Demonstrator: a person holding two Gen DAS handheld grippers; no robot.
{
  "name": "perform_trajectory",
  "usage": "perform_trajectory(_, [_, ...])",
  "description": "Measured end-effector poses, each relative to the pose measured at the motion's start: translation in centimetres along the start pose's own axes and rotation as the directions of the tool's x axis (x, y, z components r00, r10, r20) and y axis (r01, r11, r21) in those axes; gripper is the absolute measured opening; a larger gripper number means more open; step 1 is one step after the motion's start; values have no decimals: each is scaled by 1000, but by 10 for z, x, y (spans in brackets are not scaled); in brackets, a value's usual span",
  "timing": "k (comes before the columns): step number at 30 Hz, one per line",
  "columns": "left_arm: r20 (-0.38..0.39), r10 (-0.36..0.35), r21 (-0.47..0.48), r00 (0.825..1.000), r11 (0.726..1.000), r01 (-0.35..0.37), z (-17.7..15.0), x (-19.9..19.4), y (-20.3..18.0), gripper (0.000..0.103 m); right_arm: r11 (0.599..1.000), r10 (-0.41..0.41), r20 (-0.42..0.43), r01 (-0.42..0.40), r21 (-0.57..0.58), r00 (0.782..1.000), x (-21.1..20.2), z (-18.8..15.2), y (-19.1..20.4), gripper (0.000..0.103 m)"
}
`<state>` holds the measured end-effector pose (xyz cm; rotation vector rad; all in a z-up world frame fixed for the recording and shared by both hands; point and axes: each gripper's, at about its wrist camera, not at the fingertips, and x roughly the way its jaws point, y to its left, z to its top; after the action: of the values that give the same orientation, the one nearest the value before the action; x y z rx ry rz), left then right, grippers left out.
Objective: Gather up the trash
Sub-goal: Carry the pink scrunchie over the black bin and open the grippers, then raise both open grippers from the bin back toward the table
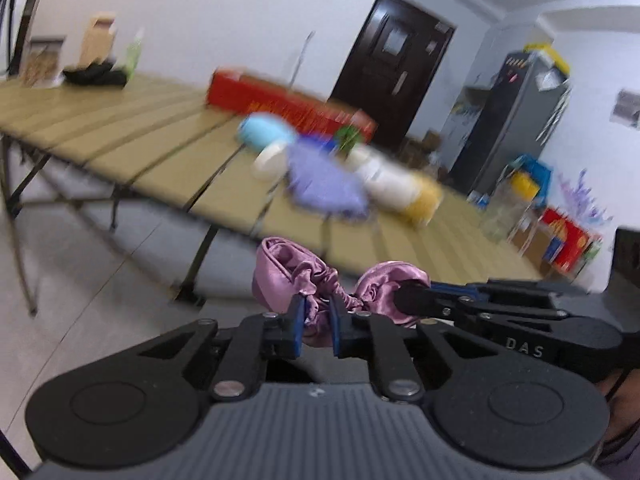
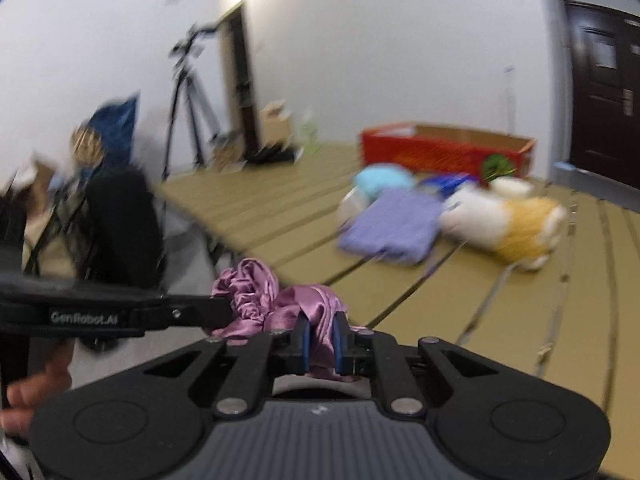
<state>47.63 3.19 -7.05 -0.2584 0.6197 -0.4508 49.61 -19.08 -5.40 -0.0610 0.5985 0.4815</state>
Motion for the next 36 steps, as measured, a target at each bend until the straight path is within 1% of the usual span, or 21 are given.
perform_trajectory(3, [-106,39,-38,994,998,-43,-18,12,16,13,1000,2,-123,-5,-24,992,27,-17,14,11])
perform_trajectory(6, [-195,61,-106,979,991,-83,-31,32,31,13,1000,-16,-229,11,-22,973,55,-31,17,11])
perform_trajectory(8, [-254,65,-136,965,985,-102,-37,49,39,14,1000,-28,-287,26,-11,957,73,-39,15,11])
perform_trajectory(9, [-295,70,-135,953,984,-114,-40,59,42,16,999,-32,-324,31,-10,946,82,-43,14,12])
perform_trajectory(10, [-314,96,-138,944,980,-145,-45,64,46,16,1000,-29,-369,28,-9,929,91,-48,12,18])
perform_trajectory(11, [-329,116,-133,937,977,-168,-49,69,48,19,999,-32,-401,33,-5,916,99,-53,10,18])
perform_trajectory(12, [-355,126,-116,926,977,-177,-52,75,49,23,999,-37,-426,43,5,904,106,-58,8,23])
perform_trajectory(13, [-386,150,-89,910,976,-199,-56,80,51,23,999,-47,-447,54,3,893,111,-63,7,25])
perform_trajectory(14, [-400,171,-74,900,973,-218,-58,82,51,25,998,-57,-463,60,-8,884,114,-66,7,26])
perform_trajectory(16, [-414,179,-66,893,972,-226,-60,83,51,28,997,-79,-483,75,-28,872,117,-70,9,34])
perform_trajectory(18, [-408,184,-60,894,972,-228,-59,78,49,38,997,-77,-485,71,-30,871,117,-70,8,40])
perform_trajectory(21, [-389,199,-34,900,973,-229,-57,74,42,42,998,-69,-473,62,-30,879,114,-66,11,44])
perform_trajectory(26, [-379,213,-7,900,973,-233,-53,79,38,45,997,-72,-464,60,-42,883,109,-66,8,46])
perform_trajectory(27, [-374,218,-1,902,972,-235,-51,79,36,45,997,-73,-457,60,-42,886,108,-63,8,46])
perform_trajectory(28, [-355,230,17,906,971,-240,-47,77,32,45,997,-71,-439,59,-42,896,103,-59,9,46])
perform_trajectory(29, [-331,234,38,914,971,-235,-42,72,27,47,998,-63,-422,50,-41,905,98,-55,10,46])
perform_trajectory(31, [-248,225,76,942,974,-213,-28,55,14,53,999,-31,-374,15,-45,927,79,-40,14,46])
perform_trajectory(33, [-162,178,95,970,982,-165,-13,34,4,59,999,9,-292,-22,-43,956,52,-22,17,46])
perform_trajectory(34, [-117,151,103,982,985,-139,-5,23,-2,61,999,28,-255,-38,-35,967,40,-14,16,47])
perform_trajectory(35, [-67,129,108,989,987,-121,2,11,-7,69,998,52,-207,-58,-22,977,26,-5,14,47])
perform_trajectory(36, [-25,119,109,993,987,-116,7,2,-12,80,997,81,-154,-82,-3,985,13,3,10,48])
